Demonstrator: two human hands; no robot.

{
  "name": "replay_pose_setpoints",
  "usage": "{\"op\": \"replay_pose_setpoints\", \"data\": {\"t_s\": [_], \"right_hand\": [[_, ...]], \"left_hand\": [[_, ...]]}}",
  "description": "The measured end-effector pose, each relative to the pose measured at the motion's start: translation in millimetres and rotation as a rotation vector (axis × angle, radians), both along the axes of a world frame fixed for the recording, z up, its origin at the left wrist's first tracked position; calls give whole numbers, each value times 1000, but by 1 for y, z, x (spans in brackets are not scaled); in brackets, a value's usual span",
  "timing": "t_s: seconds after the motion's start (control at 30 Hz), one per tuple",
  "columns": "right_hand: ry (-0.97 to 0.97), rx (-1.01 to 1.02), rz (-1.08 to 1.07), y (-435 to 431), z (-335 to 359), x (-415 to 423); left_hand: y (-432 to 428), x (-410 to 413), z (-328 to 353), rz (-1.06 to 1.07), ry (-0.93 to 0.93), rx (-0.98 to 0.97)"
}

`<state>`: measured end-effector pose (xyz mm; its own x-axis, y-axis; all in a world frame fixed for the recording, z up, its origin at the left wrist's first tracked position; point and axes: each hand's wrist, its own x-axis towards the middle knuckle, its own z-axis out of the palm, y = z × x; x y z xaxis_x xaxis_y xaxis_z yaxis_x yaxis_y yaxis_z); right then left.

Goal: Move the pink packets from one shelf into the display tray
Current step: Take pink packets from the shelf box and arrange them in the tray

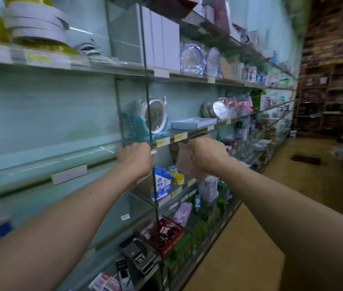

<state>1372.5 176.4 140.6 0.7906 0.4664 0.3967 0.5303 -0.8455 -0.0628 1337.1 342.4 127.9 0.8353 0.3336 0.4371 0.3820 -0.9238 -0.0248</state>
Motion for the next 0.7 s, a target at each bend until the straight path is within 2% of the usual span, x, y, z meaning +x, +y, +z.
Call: {"op": "replay_pose_setpoints", "data": {"t_s": [0.7], "right_hand": [[16,-105,-90,-36,5,198]], "left_hand": [[-50,258,-7,-175,27,-32]]}}
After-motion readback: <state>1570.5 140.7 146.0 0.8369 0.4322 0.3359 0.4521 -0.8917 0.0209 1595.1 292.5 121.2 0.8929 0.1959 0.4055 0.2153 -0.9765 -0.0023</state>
